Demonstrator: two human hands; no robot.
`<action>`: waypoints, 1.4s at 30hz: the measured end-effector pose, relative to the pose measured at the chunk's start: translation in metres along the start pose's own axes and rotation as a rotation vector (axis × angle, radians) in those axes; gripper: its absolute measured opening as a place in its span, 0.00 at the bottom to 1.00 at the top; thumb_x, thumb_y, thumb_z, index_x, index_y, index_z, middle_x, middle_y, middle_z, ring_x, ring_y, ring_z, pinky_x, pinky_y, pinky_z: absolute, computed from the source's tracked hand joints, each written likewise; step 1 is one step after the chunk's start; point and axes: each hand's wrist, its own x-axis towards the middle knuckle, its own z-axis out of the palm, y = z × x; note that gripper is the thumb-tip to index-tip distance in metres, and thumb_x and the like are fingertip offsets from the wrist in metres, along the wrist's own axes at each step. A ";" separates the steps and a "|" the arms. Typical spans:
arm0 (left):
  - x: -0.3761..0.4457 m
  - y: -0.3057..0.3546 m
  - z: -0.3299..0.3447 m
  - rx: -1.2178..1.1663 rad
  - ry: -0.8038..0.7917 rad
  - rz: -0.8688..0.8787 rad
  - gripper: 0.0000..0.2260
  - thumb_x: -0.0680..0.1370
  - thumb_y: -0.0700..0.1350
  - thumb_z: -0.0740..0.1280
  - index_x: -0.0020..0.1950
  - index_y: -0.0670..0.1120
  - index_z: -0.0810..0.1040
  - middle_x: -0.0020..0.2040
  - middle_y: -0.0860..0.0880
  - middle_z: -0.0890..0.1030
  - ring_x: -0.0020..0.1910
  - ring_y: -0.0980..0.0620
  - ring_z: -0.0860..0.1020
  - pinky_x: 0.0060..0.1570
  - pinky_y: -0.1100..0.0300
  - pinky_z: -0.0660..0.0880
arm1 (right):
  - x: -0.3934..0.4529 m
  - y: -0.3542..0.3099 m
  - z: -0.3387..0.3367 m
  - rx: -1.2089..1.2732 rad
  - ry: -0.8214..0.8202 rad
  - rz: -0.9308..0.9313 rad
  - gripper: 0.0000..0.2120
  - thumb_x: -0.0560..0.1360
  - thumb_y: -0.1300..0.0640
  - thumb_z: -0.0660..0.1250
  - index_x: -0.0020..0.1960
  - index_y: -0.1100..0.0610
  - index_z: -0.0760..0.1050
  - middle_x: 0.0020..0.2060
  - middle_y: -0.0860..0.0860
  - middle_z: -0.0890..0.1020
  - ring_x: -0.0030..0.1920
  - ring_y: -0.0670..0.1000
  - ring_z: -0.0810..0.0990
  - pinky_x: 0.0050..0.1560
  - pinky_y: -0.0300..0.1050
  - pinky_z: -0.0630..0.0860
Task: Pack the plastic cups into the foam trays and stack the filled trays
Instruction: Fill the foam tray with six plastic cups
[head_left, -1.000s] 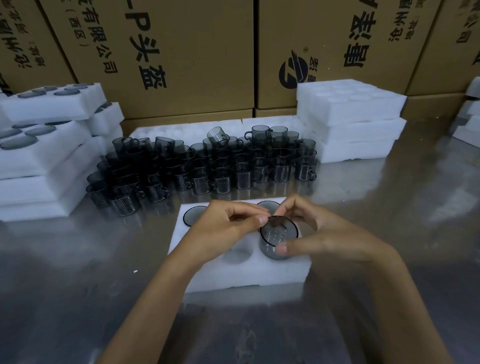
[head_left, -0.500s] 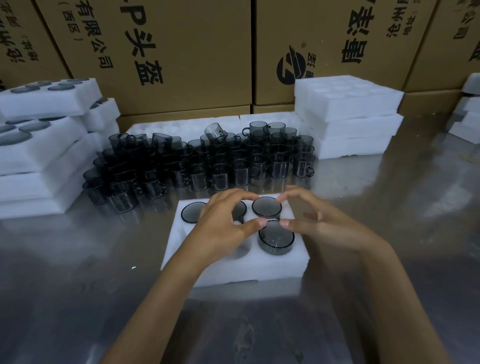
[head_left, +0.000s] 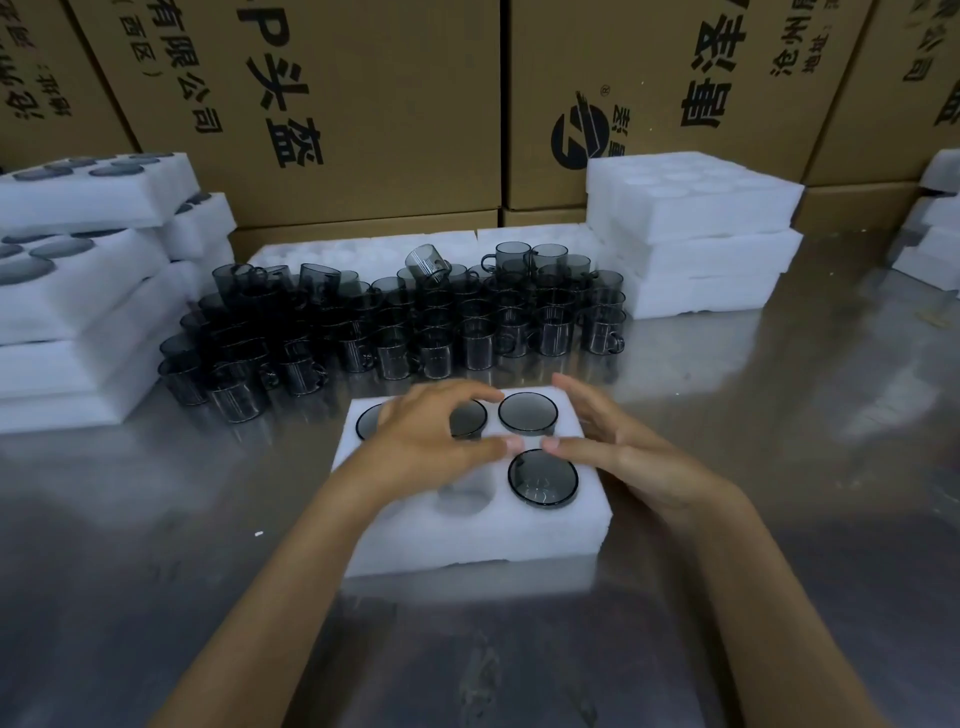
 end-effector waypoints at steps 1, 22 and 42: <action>0.008 0.001 -0.008 -0.111 0.018 -0.015 0.18 0.73 0.61 0.72 0.61 0.61 0.77 0.67 0.57 0.75 0.68 0.53 0.72 0.70 0.51 0.68 | 0.005 0.004 0.002 0.077 0.101 -0.009 0.31 0.67 0.43 0.78 0.68 0.37 0.71 0.60 0.39 0.81 0.61 0.40 0.80 0.63 0.42 0.75; 0.275 -0.074 -0.079 -0.096 0.375 -0.312 0.21 0.76 0.43 0.73 0.67 0.42 0.73 0.62 0.42 0.76 0.54 0.48 0.75 0.47 0.61 0.72 | 0.081 0.019 0.005 0.004 0.749 -0.142 0.17 0.82 0.52 0.60 0.39 0.59 0.77 0.31 0.55 0.80 0.35 0.57 0.79 0.43 0.57 0.78; 0.055 0.004 -0.033 -0.046 0.474 0.364 0.28 0.68 0.46 0.80 0.58 0.60 0.66 0.58 0.62 0.75 0.59 0.64 0.74 0.57 0.73 0.69 | 0.057 0.000 0.015 0.029 0.748 -0.205 0.09 0.79 0.60 0.62 0.45 0.54 0.80 0.30 0.45 0.81 0.36 0.42 0.79 0.44 0.39 0.75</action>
